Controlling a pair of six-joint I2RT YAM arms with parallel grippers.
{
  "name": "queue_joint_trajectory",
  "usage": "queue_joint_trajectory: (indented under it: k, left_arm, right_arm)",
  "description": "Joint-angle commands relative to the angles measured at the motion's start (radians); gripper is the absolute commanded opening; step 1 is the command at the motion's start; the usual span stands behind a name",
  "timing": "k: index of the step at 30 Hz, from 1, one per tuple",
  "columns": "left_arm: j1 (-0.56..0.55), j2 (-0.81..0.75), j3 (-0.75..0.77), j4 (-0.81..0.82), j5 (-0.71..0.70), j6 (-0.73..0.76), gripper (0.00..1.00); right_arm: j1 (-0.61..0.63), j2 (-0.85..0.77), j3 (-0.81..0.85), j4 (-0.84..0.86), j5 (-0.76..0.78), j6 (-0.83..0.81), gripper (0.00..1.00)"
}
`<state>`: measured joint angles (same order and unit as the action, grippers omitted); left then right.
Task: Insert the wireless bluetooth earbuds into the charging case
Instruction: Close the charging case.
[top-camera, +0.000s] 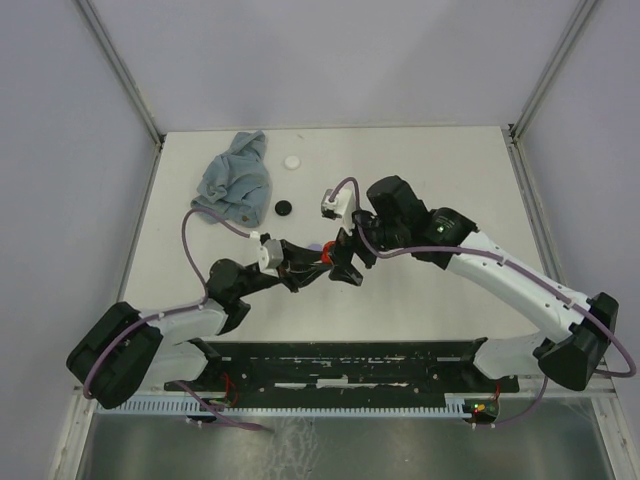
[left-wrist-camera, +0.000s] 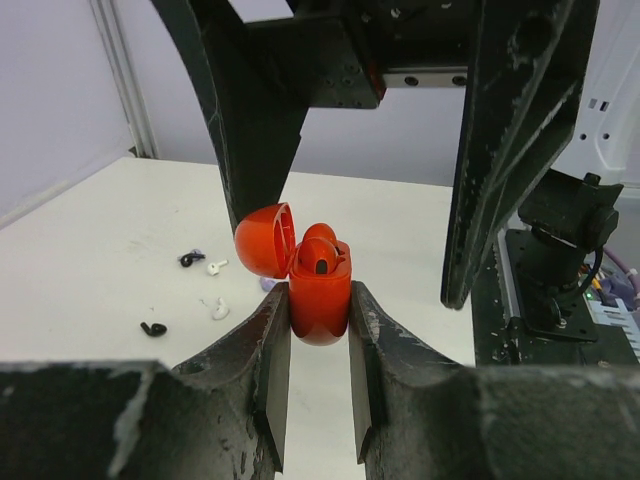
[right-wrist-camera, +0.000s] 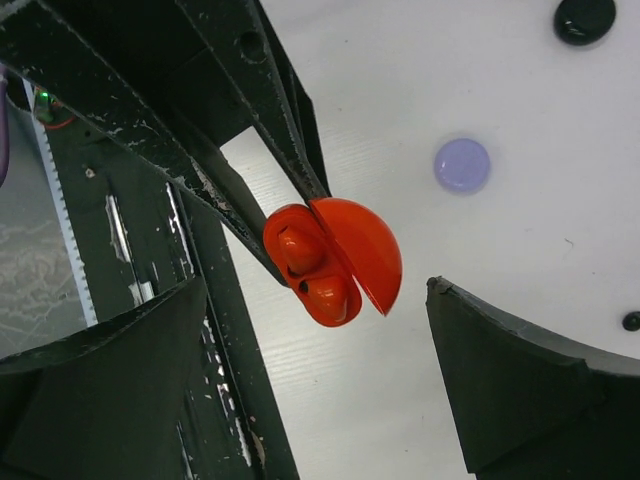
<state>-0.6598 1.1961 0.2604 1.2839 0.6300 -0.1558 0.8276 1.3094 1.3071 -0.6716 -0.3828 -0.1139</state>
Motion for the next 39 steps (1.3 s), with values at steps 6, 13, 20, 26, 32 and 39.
queue_joint_trajectory:
  k: [6, 13, 20, 26, 32, 39]
  left_arm:
    - [-0.005, 0.037, 0.051, 0.016, 0.021, -0.037, 0.03]
    - [0.0, 0.097, 0.087, -0.064, -0.024, -0.058, 0.03]
    - [0.009, 0.129, 0.095, -0.079, -0.046, -0.091, 0.03]
    - [0.009, 0.126, 0.108, -0.166, -0.078, -0.173, 0.03]
    - [0.006, 0.149, 0.216, -0.561, -0.137, -0.35, 0.03]
    - [-0.012, 0.242, 0.203, -0.642, -0.134, -0.61, 0.05]
  right_arm:
    - [-0.015, 0.053, 0.052, -0.053, -0.148, -0.127, 1.0]
    - [-0.019, 0.013, 0.028, -0.062, -0.154, -0.15, 0.99]
    - [-0.027, -0.015, 0.001, -0.06, -0.105, -0.138, 0.99]
    - [-0.03, -0.083, -0.064, 0.012, 0.072, -0.047, 0.99]
    - [-0.03, -0.169, -0.166, 0.106, 0.337, 0.108, 1.0]
    - [-0.03, -0.274, -0.348, 0.233, 0.487, 0.234, 1.0]
